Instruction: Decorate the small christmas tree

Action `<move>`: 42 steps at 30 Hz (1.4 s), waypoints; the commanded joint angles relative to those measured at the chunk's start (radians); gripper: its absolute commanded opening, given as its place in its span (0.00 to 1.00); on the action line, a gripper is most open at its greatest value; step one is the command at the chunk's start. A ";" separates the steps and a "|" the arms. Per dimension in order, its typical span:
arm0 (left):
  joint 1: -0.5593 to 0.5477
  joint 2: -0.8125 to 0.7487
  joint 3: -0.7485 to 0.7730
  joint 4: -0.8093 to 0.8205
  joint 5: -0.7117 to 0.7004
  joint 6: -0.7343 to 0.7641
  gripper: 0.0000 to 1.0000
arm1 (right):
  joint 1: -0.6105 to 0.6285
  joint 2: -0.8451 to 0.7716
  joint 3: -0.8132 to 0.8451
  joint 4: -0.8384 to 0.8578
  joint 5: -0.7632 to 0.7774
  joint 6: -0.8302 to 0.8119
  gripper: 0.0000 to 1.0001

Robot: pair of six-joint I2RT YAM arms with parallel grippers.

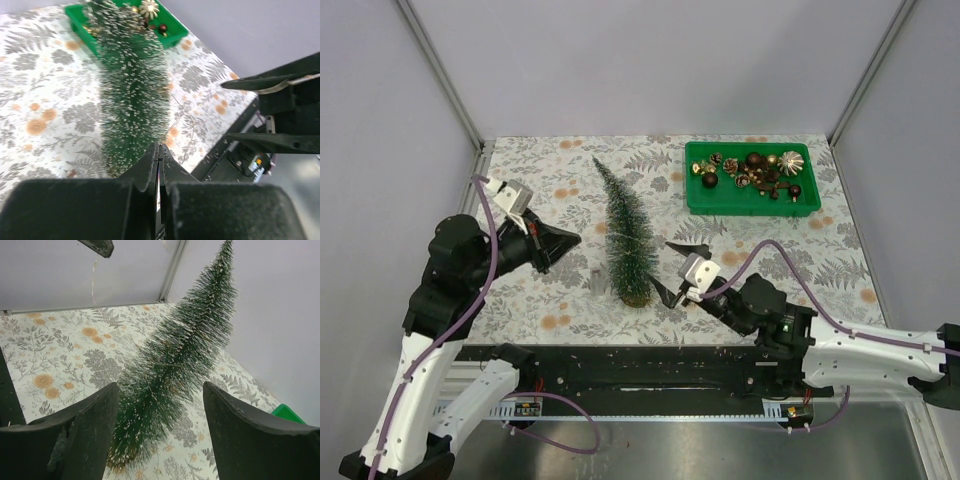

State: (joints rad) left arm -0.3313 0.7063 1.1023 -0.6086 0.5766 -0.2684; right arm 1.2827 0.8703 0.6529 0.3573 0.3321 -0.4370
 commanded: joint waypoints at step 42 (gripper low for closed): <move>0.054 -0.071 -0.147 0.207 -0.026 -0.138 0.00 | -0.241 -0.269 0.455 -0.659 0.067 0.239 0.85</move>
State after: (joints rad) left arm -0.2829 0.6476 0.9546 -0.4675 0.5167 -0.3943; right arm 1.0451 0.6556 1.0183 -0.2695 0.6582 -0.1818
